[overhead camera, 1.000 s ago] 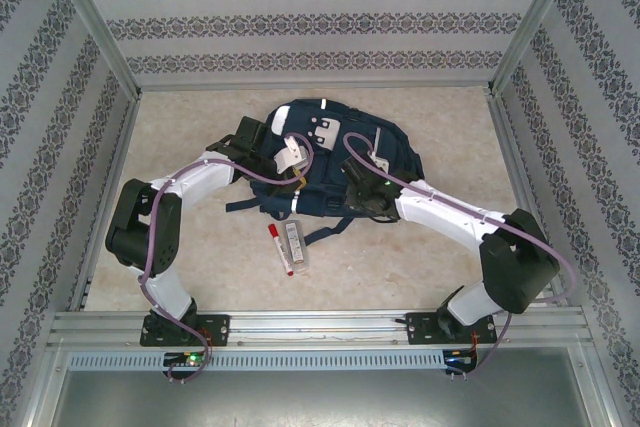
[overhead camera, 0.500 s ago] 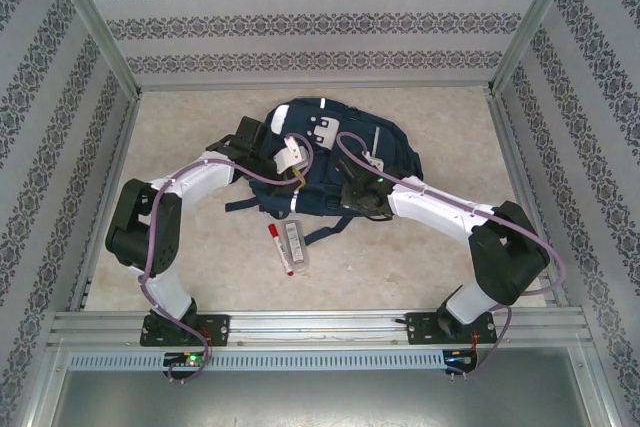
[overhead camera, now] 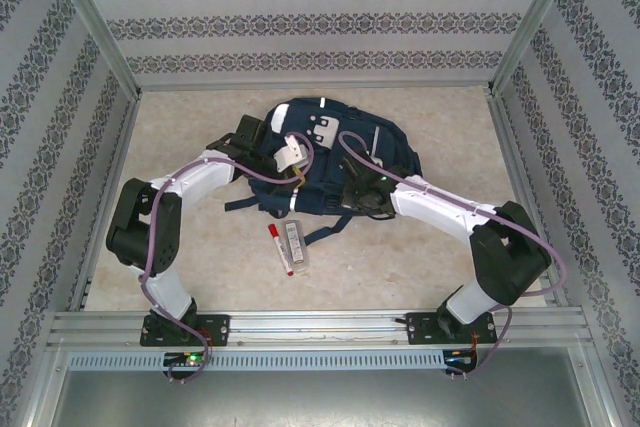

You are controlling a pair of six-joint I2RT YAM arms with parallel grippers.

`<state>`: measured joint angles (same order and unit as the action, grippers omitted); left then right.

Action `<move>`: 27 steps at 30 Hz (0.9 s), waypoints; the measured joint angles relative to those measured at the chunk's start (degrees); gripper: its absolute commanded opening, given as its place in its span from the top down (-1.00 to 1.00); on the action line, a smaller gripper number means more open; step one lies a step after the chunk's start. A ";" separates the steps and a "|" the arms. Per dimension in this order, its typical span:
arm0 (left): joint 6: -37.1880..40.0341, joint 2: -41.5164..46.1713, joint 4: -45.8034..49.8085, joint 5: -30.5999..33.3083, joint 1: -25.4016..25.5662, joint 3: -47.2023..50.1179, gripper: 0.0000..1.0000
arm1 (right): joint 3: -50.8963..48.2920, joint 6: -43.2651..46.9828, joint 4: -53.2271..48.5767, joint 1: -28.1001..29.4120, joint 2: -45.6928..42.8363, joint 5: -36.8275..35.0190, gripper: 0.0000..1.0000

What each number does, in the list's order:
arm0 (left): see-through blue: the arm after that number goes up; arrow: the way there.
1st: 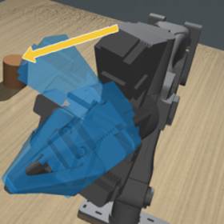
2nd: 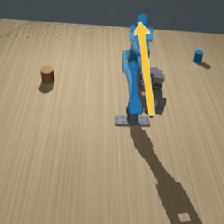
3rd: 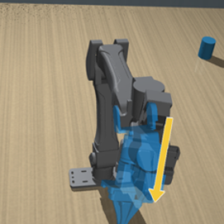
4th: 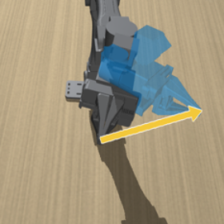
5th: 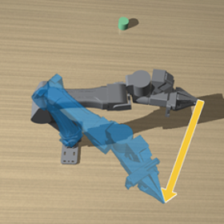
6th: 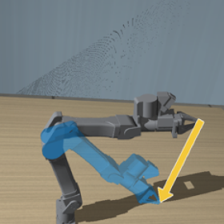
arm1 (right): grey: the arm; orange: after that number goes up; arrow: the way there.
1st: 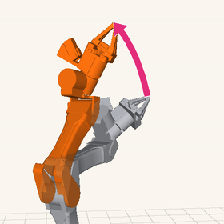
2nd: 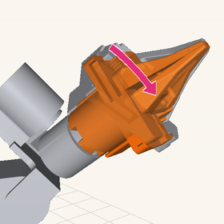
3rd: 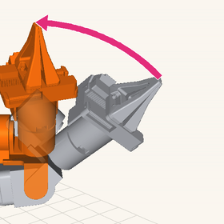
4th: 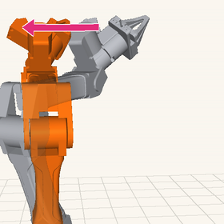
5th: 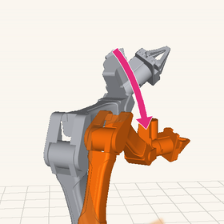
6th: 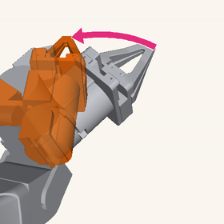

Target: Pack books, pencil case, and school supplies into a backpack

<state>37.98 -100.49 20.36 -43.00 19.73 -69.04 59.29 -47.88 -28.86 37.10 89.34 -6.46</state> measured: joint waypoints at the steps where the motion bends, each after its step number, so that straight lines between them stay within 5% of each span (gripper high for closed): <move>1: 0.00 -0.13 -0.02 0.02 -0.09 -0.24 1.00 | -0.13 0.39 0.02 -0.46 -0.35 0.35 1.00; 12: -2.51 -4.70 -9.99 5.42 -3.69 -1.49 1.00 | -1.97 14.80 2.47 -6.62 -3.50 7.63 1.00; 14: -5.51 -5.73 -13.97 8.85 -3.87 -1.46 0.85 | -2.19 16.87 3.45 -6.62 -4.15 7.69 1.00; 17: -16.55 -7.45 -17.16 17.70 -4.00 -3.04 0.38 | -2.49 19.39 4.76 -7.02 -5.22 8.68 1.00; 27: -54.77 -12.26 -3.82 27.63 -8.50 -18.86 0.17 | -3.63 15.04 10.49 -7.37 -0.90 19.26 1.00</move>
<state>-16.80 -112.75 16.53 -15.38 11.22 -87.90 55.66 -32.84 -18.37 29.74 88.44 12.80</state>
